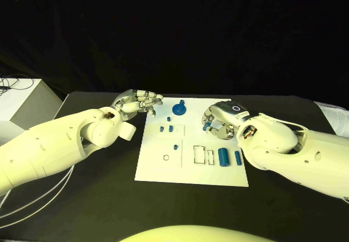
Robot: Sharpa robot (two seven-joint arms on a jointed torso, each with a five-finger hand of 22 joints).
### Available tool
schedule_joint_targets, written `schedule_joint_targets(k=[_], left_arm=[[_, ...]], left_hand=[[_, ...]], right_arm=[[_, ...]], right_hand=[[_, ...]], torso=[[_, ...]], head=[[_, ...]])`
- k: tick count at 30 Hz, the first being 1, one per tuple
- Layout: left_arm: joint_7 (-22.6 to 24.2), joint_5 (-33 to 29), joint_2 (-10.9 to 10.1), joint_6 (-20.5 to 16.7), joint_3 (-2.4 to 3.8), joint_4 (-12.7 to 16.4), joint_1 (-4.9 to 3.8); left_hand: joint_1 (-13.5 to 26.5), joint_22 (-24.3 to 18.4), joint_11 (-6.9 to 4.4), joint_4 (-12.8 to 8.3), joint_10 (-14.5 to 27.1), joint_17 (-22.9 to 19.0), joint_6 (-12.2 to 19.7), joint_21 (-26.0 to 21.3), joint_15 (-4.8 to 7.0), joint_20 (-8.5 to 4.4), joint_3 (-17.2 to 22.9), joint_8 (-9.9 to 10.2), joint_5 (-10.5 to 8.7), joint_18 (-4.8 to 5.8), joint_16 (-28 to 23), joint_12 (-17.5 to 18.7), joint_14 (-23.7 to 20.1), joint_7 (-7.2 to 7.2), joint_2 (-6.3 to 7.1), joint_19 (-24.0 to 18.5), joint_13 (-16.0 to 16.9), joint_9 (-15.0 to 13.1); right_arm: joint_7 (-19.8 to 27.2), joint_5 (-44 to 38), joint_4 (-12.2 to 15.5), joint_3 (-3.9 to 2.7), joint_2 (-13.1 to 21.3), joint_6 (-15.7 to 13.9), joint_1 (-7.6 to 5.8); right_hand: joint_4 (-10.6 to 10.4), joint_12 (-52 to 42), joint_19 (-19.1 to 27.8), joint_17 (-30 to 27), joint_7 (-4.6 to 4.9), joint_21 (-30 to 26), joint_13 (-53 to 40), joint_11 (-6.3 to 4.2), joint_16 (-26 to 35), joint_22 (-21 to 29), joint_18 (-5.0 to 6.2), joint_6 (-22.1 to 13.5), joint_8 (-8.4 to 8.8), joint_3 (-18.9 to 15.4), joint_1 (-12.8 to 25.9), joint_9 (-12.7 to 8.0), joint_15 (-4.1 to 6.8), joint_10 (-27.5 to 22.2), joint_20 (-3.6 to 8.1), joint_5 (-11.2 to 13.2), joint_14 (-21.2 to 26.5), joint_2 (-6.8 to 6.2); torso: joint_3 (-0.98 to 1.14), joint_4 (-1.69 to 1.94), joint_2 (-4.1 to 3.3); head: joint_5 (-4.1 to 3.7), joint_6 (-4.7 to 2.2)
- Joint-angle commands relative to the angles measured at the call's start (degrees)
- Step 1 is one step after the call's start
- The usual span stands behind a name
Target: Assemble the parts on the task board
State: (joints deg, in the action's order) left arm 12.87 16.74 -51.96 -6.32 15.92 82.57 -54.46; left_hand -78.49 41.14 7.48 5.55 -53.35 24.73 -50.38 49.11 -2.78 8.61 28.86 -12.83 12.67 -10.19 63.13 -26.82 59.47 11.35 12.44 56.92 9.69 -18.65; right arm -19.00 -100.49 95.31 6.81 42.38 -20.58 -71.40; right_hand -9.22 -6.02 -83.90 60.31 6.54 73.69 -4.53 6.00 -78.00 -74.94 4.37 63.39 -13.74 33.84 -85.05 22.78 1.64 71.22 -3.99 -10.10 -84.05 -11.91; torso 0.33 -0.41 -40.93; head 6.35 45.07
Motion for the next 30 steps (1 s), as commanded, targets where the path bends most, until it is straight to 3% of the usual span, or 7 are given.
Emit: schedule_joint_targets(k=[1, 4, 8, 15, 25, 30], left_arm=[[0.2, -0.5, 0.4, 0.73, 0.05, 0.01, 0.02], [0.2, -0.52, 0.62, 0.83, 0.05, -0.06, 0.02], [0.21, -0.58, 0.92, 0.93, 0.05, -0.19, 0.02], [0.2, -0.65, 1.38, 1.14, 0.05, -0.42, 0.12], [0.16, -0.68, 1.55, 1.28, 0.05, -0.46, 0.16], [0.14, -0.68, 1.55, 1.35, 0.05, -0.33, 0.17]], left_hand=[[-0.27, -0.07, 0.03, 0.39, 0.52, -0.1, 0.44, -0.16, -0.37, -0.12, 0.13, 0.05, 0.19, -0.38, -0.37, -0.23, 0.06, 0.02, -0.49, 0.39, -0.07, 0.03], [-0.27, -0.07, 0.03, 0.39, 0.52, -0.1, 0.44, -0.16, -0.37, -0.12, 0.13, 0.05, 0.19, -0.38, -0.37, -0.23, 0.06, 0.02, -0.49, 0.39, -0.07, 0.03], [-0.27, -0.07, 0.03, 0.39, 0.52, -0.1, 0.44, -0.16, -0.37, -0.12, 0.13, 0.05, 0.19, -0.38, -0.37, -0.23, 0.06, 0.02, -0.49, 0.39, -0.07, 0.03], [-0.27, -0.07, 0.03, 0.39, 0.52, -0.1, 0.44, -0.16, -0.37, -0.12, 0.13, 0.05, 0.19, -0.38, -0.37, -0.23, 0.06, 0.02, -0.49, 0.39, -0.07, 0.03], [-0.4, -0.08, 0.02, 0.41, 0.55, -0.1, 0.45, -0.19, -0.36, -0.14, 0.18, 0.03, 0.2, -0.39, -0.37, -0.27, 0.05, 0.01, -0.57, 0.41, -0.07, 0.03], [-0.4, -0.08, 0.02, 0.41, 0.55, -0.1, 0.45, -0.19, -0.36, -0.14, 0.18, 0.03, 0.2, -0.39, -0.37, -0.27, 0.05, 0.01, -0.57, 0.41, -0.07, 0.03]], right_arm=[[-0.33, 0.18, 2.01, -0.05, -0.68, -0.19, -0.09], [0.1, -0.37, 2.64, 0.03, -2.21, -0.28, 0.14], [0.78, -1.32, 2.74, 0.26, -4.74, -0.49, 1.03], [2.18, -2.63, 1.62, 0.61, -9.44, -0.86, 3.06], [3.05, -2.89, -0.78, 1.01, -12.99, 0.35, 4.79], [3.19, -2.81, -1.78, 1.29, -13.8, 1.47, 5.44]], right_hand=[[0.7, -0.1, -0.92, 0.02, -0.07, 0.17, -2.22, -3.6, -0.25, -1.25, -0.74, 0.07, -0.41, 0.59, 0.25, 0.1, 0.5, 4.13, 0.41, -0.19, -0.76, 0.32], [0.78, -0.07, -0.89, -0.12, -0.06, 0.08, -2.23, -3.6, -0.2, -1.18, -0.72, 0.04, -0.44, 0.63, 0.33, 0.17, 0.5, 4.12, 0.41, -0.18, -0.73, 0.28], [0.85, -0.03, -0.86, -0.22, -0.06, 0.01, -2.24, -3.59, -0.16, -1.13, -0.71, 0.01, -0.46, 0.7, 0.37, 0.21, 0.5, 4.1, 0.41, -0.19, -0.71, 0.28], [1.32, 0.14, -0.74, -0.47, -0.02, -0.22, -2.31, -3.56, -0.05, -0.98, -0.65, -0.21, -0.54, 1.12, 0.56, 0.46, 0.49, 4.06, 0.42, -0.35, -0.65, 0.31], [1.54, 0.2, -0.74, -0.54, 0.03, -0.18, -2.34, -3.53, -0.03, -1.03, -0.66, -0.28, -0.58, 1.3, 0.65, 0.58, 0.48, 4.06, 0.41, -0.43, -0.63, 0.32], [1.58, 0.21, -0.72, -0.58, 0.04, -0.23, -2.35, -3.52, -0.01, -1.0, -0.65, -0.3, -0.59, 1.34, 0.69, 0.61, 0.47, 4.07, 0.41, -0.45, -0.62, 0.32]], torso=[[0.11, -0.02, -0.1], [0.21, -0.01, -0.09], [0.03, 0.03, 0.02], [-0.03, 0.19, 0.26], [0.0, 0.08, 0.01], [-0.02, 0.15, 0.06]], head=[[0.42, -0.24], [0.55, -0.24], [0.61, -0.34], [1.03, -0.17], [1.66, -0.06], [1.92, 0.45]])
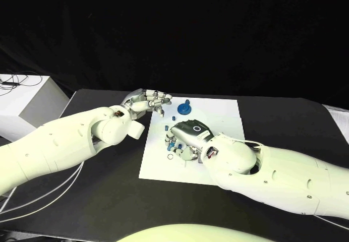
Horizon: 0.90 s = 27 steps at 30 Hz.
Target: Assemble the parts on the task board
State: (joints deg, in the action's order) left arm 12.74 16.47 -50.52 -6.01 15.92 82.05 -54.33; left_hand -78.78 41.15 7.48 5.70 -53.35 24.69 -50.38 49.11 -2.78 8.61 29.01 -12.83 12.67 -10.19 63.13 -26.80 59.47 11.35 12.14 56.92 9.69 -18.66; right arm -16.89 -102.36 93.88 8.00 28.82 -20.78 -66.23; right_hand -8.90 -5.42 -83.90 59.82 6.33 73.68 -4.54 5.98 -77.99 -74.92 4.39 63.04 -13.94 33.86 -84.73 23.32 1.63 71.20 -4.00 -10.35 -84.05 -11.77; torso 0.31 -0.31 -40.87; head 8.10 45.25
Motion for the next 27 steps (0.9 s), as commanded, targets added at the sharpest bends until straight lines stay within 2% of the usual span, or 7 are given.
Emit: schedule_joint_targets(k=[1, 14, 18, 27], left_arm=[[0.27, -0.41, 0.1, 1.03, 0.05, 0.2, 0.04], [0.28, -0.41, -0.07, 1.01, 0.05, 0.26, 0.04], [0.28, -0.41, -0.11, 0.97, 0.05, 0.26, 0.04], [0.27, -0.41, -0.1, 0.99, 0.05, 0.26, 0.04]], left_hand=[[-0.1, -0.09, 0.02, 0.26, 0.55, -0.06, 0.45, -0.19, -0.36, -0.13, 0.03, 0.03, 0.2, -0.39, -0.37, -0.3, 0.05, 0.01, -0.27, 0.41, -0.08, 0.03], [-0.1, -0.09, 0.02, 0.26, 0.55, -0.06, 0.45, -0.19, -0.36, -0.13, 0.03, 0.03, 0.2, -0.39, -0.37, -0.3, 0.05, 0.01, -0.27, 0.41, -0.08, 0.03], [-0.1, -0.09, 0.02, 0.26, 0.55, -0.06, 0.45, -0.19, -0.36, -0.13, 0.03, 0.03, 0.2, -0.39, -0.37, -0.3, 0.05, 0.01, -0.27, 0.41, -0.08, 0.03], [-0.1, -0.09, 0.02, 0.26, 0.55, -0.06, 0.45, -0.19, -0.36, -0.13, 0.03, 0.03, 0.2, -0.39, -0.37, -0.3, 0.05, 0.01, -0.27, 0.41, -0.08, 0.03]], right_arm=[[1.09, -0.93, -0.53, 0.15, -0.32, 1.87, 0.39], [1.0, -1.03, -1.33, 0.5, -0.6, 2.77, 1.5], [0.96, -1.05, -1.23, 0.53, -0.55, 3.14, 1.66], [0.79, -1.12, -1.68, 0.57, -0.61, 3.62, 2.01]], right_hand=[[1.27, -0.38, -0.72, -0.09, 0.26, -0.22, -2.34, -3.5, -0.01, -1.02, -0.66, 0.05, -0.4, 1.32, 0.37, 0.07, 0.48, 4.09, 0.42, -0.2, -0.62, 0.17], [1.43, -0.34, -0.71, -0.13, 0.28, -0.19, -2.37, -3.49, 0.0, -1.07, -0.67, 0.0, -0.43, 1.44, 0.45, 0.16, 0.47, 4.1, 0.42, -0.26, -0.62, 0.18], [1.43, -0.34, -0.71, -0.13, 0.28, -0.19, -2.37, -3.49, 0.0, -1.07, -0.67, 0.0, -0.43, 1.44, 0.45, 0.16, 0.47, 4.1, 0.42, -0.26, -0.62, 0.18], [1.62, -0.31, -0.69, -0.19, 0.29, -0.21, -2.41, -3.48, 0.02, -1.06, -0.66, -0.03, -0.48, 1.55, 0.54, 0.26, 0.46, 4.12, 0.41, -0.3, -0.61, 0.18]], torso=[[0.01, 0.08, 0.02], [0.03, 0.11, 0.08], [0.0, 0.01, 0.11], [0.01, 0.06, 0.05]], head=[[0.27, 0.41], [0.84, 0.92], [1.02, 1.14], [1.0, 1.33]])
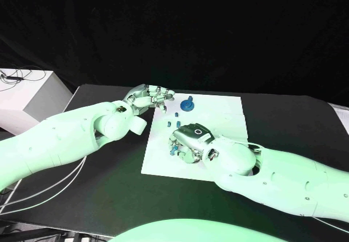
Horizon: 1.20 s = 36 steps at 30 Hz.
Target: Assemble the parts on the task board
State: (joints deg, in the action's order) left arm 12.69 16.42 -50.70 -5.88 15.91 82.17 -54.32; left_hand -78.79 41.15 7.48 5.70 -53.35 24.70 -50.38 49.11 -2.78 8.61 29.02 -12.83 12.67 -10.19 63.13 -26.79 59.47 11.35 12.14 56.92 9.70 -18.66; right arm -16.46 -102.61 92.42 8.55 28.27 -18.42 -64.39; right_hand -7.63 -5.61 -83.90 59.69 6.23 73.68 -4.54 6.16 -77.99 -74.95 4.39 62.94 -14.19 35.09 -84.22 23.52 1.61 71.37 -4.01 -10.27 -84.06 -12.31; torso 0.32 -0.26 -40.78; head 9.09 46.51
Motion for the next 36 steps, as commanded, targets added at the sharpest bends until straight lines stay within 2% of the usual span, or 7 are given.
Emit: schedule_joint_targets(k=[1, 22, 24, 25, 27, 29, 36], left_arm=[[0.33, -0.36, 0.08, 0.86, 0.05, 0.14, 0.03], [0.3, -0.35, 0.05, 0.83, 0.05, 0.12, 0.02], [0.3, -0.35, 0.06, 0.83, 0.05, 0.11, 0.02], [0.3, -0.35, 0.06, 0.83, 0.05, 0.1, 0.02], [0.3, -0.35, 0.04, 0.82, 0.05, 0.1, 0.02], [0.29, -0.35, 0.02, 0.8, 0.05, 0.11, 0.02], [0.29, -0.35, -0.03, 0.77, 0.05, 0.13, 0.02]], left_hand=[[-0.1, -0.09, 0.02, 0.26, 0.55, -0.07, 0.45, -0.19, -0.36, -0.13, 0.02, 0.03, 0.2, -0.39, -0.37, -0.3, 0.05, 0.01, -0.27, 0.41, -0.08, 0.03], [-0.24, -0.12, 0.04, 0.34, 0.66, -0.08, 0.51, -0.23, -0.37, -0.14, 0.03, 0.02, 0.19, -0.39, -0.36, -0.37, 0.03, 0.04, -0.3, 0.45, -0.09, 0.02], [-0.24, -0.12, 0.04, 0.34, 0.66, -0.08, 0.51, -0.23, -0.37, -0.14, 0.03, 0.02, 0.19, -0.39, -0.36, -0.37, 0.03, 0.04, -0.3, 0.45, -0.09, 0.02], [-0.24, -0.12, 0.04, 0.34, 0.66, -0.08, 0.51, -0.23, -0.37, -0.14, 0.03, 0.02, 0.19, -0.39, -0.36, -0.37, 0.03, 0.04, -0.3, 0.45, -0.09, 0.02], [-0.24, -0.12, 0.04, 0.34, 0.66, -0.08, 0.51, -0.23, -0.37, -0.14, 0.03, 0.02, 0.19, -0.39, -0.36, -0.37, 0.03, 0.04, -0.3, 0.45, -0.09, 0.02], [-0.24, -0.12, 0.04, 0.34, 0.66, -0.08, 0.51, -0.23, -0.37, -0.14, 0.03, 0.02, 0.19, -0.39, -0.36, -0.37, 0.03, 0.04, -0.3, 0.45, -0.09, 0.02], [-0.24, -0.12, 0.04, 0.34, 0.66, -0.08, 0.51, -0.23, -0.37, -0.14, 0.03, 0.02, 0.19, -0.39, -0.36, -0.37, 0.03, 0.04, -0.3, 0.45, -0.09, 0.02]], right_arm=[[0.34, -0.87, -0.28, 0.03, -0.09, 1.25, 0.21], [0.67, -1.11, -1.8, 0.29, -1.2, 1.3, 0.8], [1.33, -0.5, -2.01, 0.37, -1.36, 1.51, 0.8], [1.78, -0.09, -2.13, 0.44, -1.45, 1.71, 0.8], [2.31, 0.46, -2.28, 0.54, -1.53, 2.03, 0.81], [2.69, 0.87, -2.39, 0.63, -1.56, 2.33, 0.8], [3.09, 1.34, -2.58, 0.79, -1.46, 2.55, 0.8]], right_hand=[[0.34, -0.12, -0.69, -0.05, 0.38, -0.21, -2.41, -3.65, 0.02, -1.03, -0.67, 0.07, -0.23, 0.33, 0.03, 0.07, 0.47, 3.95, 0.41, -0.38, -0.6, 0.72], [0.77, 0.12, -0.47, -0.53, 0.5, -0.72, -2.47, -3.55, 0.22, -0.67, -0.55, -0.2, -0.28, 0.53, 0.54, 0.33, 0.4, 3.78, 0.37, -0.4, -0.48, 0.59], [0.85, 1.33, -0.18, -0.75, 1.13, -1.26, -2.18, -2.91, 0.33, -0.33, -0.49, -2.01, 0.62, 0.15, 2.11, 0.25, -0.21, 1.88, 0.06, -0.63, -0.41, -0.39], [0.61, 2.02, 0.23, -0.66, 1.79, -2.19, -1.84, -2.09, 0.23, 0.34, -0.3, -3.82, 1.77, -0.4, 3.73, -0.03, -0.92, 0.19, -0.33, -2.0, -0.44, -1.65], [0.44, 2.17, 0.71, -0.95, 2.14, -3.44, -1.41, -1.6, 0.32, 1.27, -0.06, -5.13, 2.69, -0.78, 4.78, -0.28, -1.31, -1.52, -0.75, -2.34, -0.34, -2.58], [0.11, 2.12, 2.34, -1.7, 2.47, -7.78, -0.2, -0.87, 0.54, 4.63, 0.83, -7.46, 4.27, -2.47, 6.44, -0.77, -1.91, -5.94, -1.54, -2.0, -0.07, -3.99], [0.6, 1.97, 3.51, -3.74, 2.52, -11.83, 0.62, -0.53, 1.43, 7.59, 1.6, -9.91, 6.29, -7.11, 5.93, -1.62, -2.14, -9.81, -2.04, -2.11, 0.6, -3.44]], torso=[[-0.01, 0.02, -0.04], [-0.07, -0.03, 0.03], [-0.08, -0.02, 0.05], [-0.08, -0.02, 0.05], [-0.03, -0.03, 0.07], [-0.04, -0.04, 0.08], [-0.01, -0.08, 0.07]], head=[[0.01, 0.07], [0.28, 0.55], [0.27, 0.54], [0.27, 0.54], [0.29, 0.55], [0.3, 0.57], [0.3, 0.54]])
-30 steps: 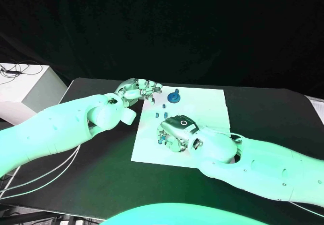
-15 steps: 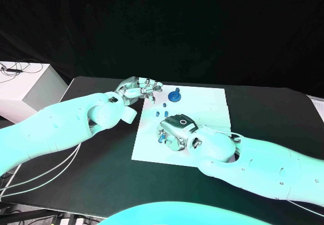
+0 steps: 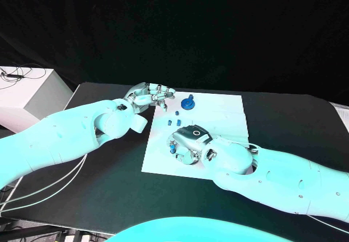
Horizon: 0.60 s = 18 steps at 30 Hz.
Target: Assemble the parts on the task board
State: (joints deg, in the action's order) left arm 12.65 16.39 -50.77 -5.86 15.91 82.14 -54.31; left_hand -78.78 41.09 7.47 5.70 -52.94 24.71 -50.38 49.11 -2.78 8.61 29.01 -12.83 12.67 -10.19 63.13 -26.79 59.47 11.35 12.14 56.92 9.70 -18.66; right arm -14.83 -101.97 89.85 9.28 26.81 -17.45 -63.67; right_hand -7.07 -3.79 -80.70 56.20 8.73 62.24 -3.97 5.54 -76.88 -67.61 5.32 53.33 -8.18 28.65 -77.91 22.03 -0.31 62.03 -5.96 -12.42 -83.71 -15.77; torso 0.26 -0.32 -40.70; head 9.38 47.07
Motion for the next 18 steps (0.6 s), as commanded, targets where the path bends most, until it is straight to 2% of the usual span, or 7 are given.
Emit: schedule_joint_targets(k=[1, 3, 10, 14, 16, 17, 18], left_arm=[[0.32, -0.33, 0.03, 0.75, 0.05, 0.15, 0.02], [0.31, -0.33, 0.02, 0.75, 0.05, 0.14, 0.02], [0.27, -0.33, 0.04, 0.79, 0.05, 0.09, 0.02], [0.23, -0.33, 0.04, 0.8, 0.05, 0.08, 0.02], [0.2, -0.33, 0.04, 0.81, 0.05, 0.07, 0.02], [0.19, -0.33, 0.05, 0.82, 0.05, 0.07, 0.02], [0.19, -0.33, 0.06, 0.83, 0.05, 0.06, 0.02]], left_hand=[[-0.25, -0.06, 0.05, 0.35, 0.25, -0.08, 0.51, -0.23, -0.37, -0.14, 0.03, 0.02, 0.19, -0.39, -0.36, -0.37, 0.03, 0.04, -0.3, 0.45, -0.09, 0.02], [-0.25, -0.06, 0.05, 0.35, 0.25, -0.08, 0.51, -0.23, -0.37, -0.14, 0.03, 0.02, 0.19, -0.39, -0.36, -0.37, 0.03, 0.04, -0.3, 0.45, -0.09, 0.02], [-0.25, -0.06, 0.05, 0.35, 0.25, -0.08, 0.51, -0.23, -0.37, -0.14, 0.03, 0.02, 0.19, -0.39, -0.36, -0.37, 0.03, 0.04, -0.3, 0.45, -0.09, 0.02], [-0.25, -0.06, 0.05, 0.35, 0.25, -0.08, 0.51, -0.23, -0.37, -0.14, 0.03, 0.02, 0.19, -0.39, -0.36, -0.37, 0.03, 0.04, -0.3, 0.45, -0.09, 0.02], [-0.25, -0.06, 0.05, 0.35, 0.25, -0.08, 0.51, -0.23, -0.37, -0.14, 0.03, 0.02, 0.19, -0.39, -0.36, -0.37, 0.03, 0.04, -0.3, 0.45, -0.09, 0.02], [-0.25, -0.06, 0.05, 0.35, 0.25, -0.08, 0.51, -0.23, -0.37, -0.14, 0.03, 0.02, 0.19, -0.39, -0.36, -0.37, 0.03, 0.04, -0.3, 0.45, -0.09, 0.02], [-0.25, -0.06, 0.05, 0.35, 0.25, -0.08, 0.51, -0.23, -0.37, -0.14, 0.03, 0.02, 0.19, -0.39, -0.36, -0.37, 0.03, 0.04, -0.3, 0.45, -0.09, 0.02]], right_arm=[[1.44, 0.7, -0.02, 0.08, 0.03, 1.45, 0.08], [1.37, 0.66, -0.03, 0.1, 0.08, 1.12, 0.08], [1.04, 0.47, -0.03, 0.13, 0.18, -0.08, 0.1], [0.78, 0.41, -0.08, 0.13, 0.22, -0.68, 0.1], [0.51, 0.37, -0.13, 0.13, 0.26, -1.32, 0.12], [0.41, 0.35, -0.16, 0.13, 0.28, -1.59, 0.13], [0.32, 0.33, -0.19, 0.13, 0.3, -1.85, 0.14]], right_hand=[[0.02, 0.13, 0.48, -0.75, 0.24, -1.12, 0.08, 0.19, 0.54, 0.79, 0.79, -0.53, 0.55, -1.55, -0.67, -0.31, -0.29, -1.0, -0.13, -0.02, 0.39, 0.31], [-0.02, 0.14, 0.91, -2.38, 0.37, -2.87, 0.13, 0.41, 1.34, 2.09, 1.08, -0.55, 0.88, -3.43, -1.45, -0.57, -0.46, -2.29, -0.26, -0.21, 0.87, 0.9], [-0.12, 0.08, 1.02, -2.99, 0.47, -3.86, 0.12, 0.55, 1.68, 2.78, 1.21, -0.53, 1.22, -5.09, -2.41, -0.89, -0.56, -3.15, -0.36, -0.35, 1.02, 1.57], [-0.66, 0.1, 1.3, -3.8, 0.43, -5.63, 0.22, 0.89, 2.1, 4.03, 1.45, -0.75, 1.87, -8.2, -3.9, -1.46, -0.83, -5.18, -0.59, -0.46, 1.28, 2.51], [-2.29, 0.1, 1.48, -4.79, 0.47, -7.42, 0.33, 1.55, 2.52, 5.27, 1.67, -2.33, 3.34, -13.65, -6.67, -2.63, -1.35, -8.37, -0.99, -0.7, 1.61, 3.75], [-2.95, 0.1, 1.49, -4.95, 0.37, -7.72, 0.34, 1.72, 2.58, 5.46, 1.69, -2.84, 3.7, -14.96, -7.49, -2.97, -1.45, -9.14, -1.11, -0.76, 1.67, 3.92], [-5.13, 0.03, 1.58, -5.42, 0.39, -8.59, 0.31, 2.09, 2.73, 6.04, 1.8, -3.77, 4.2, -17.87, -9.72, -3.73, -1.73, -10.81, -1.37, -0.92, 1.86, 4.04]], torso=[[0.05, -0.02, -0.01], [0.09, 0.0, -0.02], [0.12, 0.02, -0.05], [0.13, -0.02, -0.06], [0.11, -0.03, -0.05], [0.1, -0.03, -0.04], [0.09, -0.02, -0.03]], head=[[0.01, -0.02], [-0.04, -0.04], [-0.16, -0.17], [-0.2, -0.22], [-0.27, -0.3], [-0.34, -0.38], [-0.39, -0.41]])
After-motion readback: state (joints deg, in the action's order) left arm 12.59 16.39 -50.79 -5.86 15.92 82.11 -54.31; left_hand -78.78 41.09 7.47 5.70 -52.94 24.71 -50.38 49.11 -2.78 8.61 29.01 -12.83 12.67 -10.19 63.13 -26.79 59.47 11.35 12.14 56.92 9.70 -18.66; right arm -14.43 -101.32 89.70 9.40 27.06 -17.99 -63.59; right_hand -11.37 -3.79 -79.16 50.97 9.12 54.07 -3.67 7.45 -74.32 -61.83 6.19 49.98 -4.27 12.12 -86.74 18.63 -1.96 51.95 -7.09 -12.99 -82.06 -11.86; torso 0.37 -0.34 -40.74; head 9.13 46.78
